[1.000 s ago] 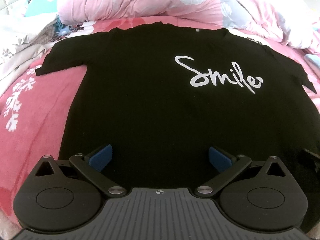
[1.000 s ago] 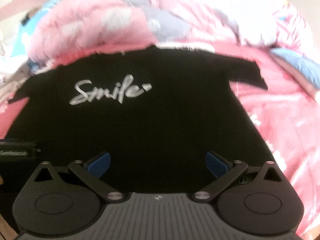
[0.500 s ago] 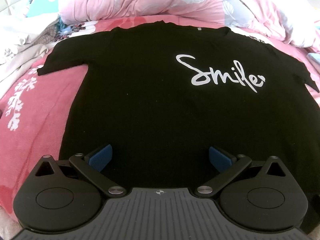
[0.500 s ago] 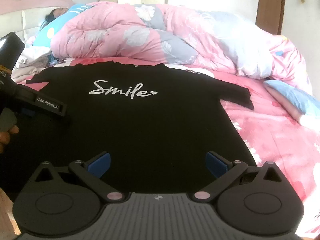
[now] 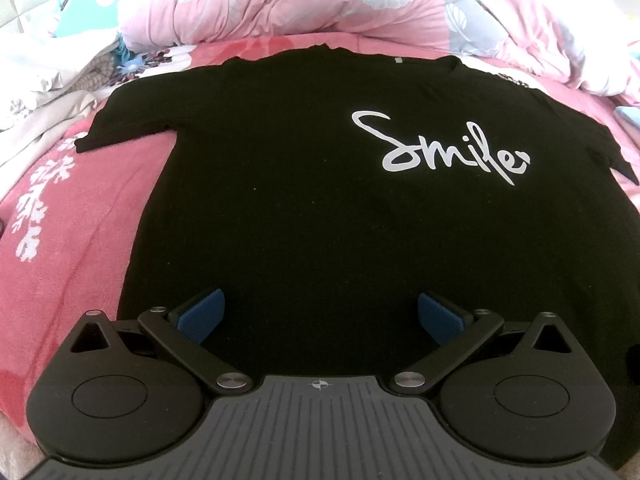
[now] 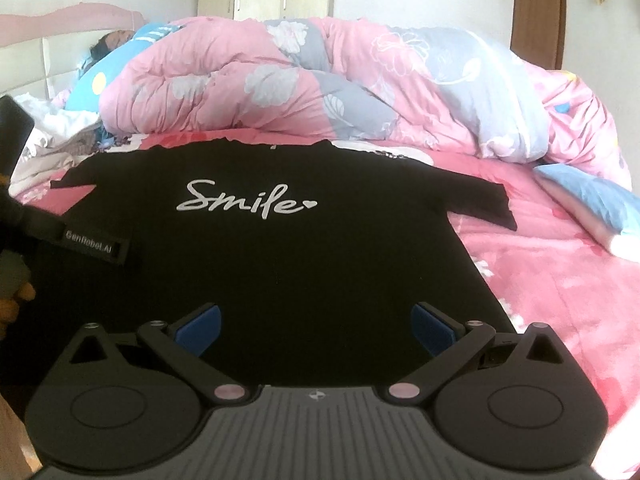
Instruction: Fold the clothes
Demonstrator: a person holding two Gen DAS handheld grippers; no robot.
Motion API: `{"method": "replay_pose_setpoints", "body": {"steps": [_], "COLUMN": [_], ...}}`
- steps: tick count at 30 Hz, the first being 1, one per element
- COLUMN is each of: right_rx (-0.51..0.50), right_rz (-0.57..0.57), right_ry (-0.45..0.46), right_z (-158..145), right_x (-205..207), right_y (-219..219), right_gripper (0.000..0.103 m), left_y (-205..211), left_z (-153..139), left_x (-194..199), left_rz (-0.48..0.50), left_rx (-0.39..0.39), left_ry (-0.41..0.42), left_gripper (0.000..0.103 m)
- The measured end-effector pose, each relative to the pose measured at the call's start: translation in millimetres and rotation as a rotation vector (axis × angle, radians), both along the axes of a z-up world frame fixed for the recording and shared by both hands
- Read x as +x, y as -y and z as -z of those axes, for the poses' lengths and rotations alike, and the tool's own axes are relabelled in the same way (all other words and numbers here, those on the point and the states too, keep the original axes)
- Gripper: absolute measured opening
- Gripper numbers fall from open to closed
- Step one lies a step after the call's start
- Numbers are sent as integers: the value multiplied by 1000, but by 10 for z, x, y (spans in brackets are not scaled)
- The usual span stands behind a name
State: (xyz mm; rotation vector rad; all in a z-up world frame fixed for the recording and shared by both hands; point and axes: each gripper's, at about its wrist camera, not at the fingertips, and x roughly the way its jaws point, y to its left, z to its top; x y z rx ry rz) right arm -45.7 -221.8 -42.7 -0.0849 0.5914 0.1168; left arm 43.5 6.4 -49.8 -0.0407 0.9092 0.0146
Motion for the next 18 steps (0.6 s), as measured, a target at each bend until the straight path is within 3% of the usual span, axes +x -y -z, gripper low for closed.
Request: {"method": "replay_pose_setpoints", "body": {"steps": [18], "right_rx": [-36], "right_rz": [-28], "right_ry": [14], "right_z": [80], "right_x": [265], "right_y": [-116], "right_gripper": [92], "left_y": [13], "left_z": [3], "left_x": [-11], "left_rz": [0], "left_rx": [6], "left_ry": [4], "left_gripper": [103]}}
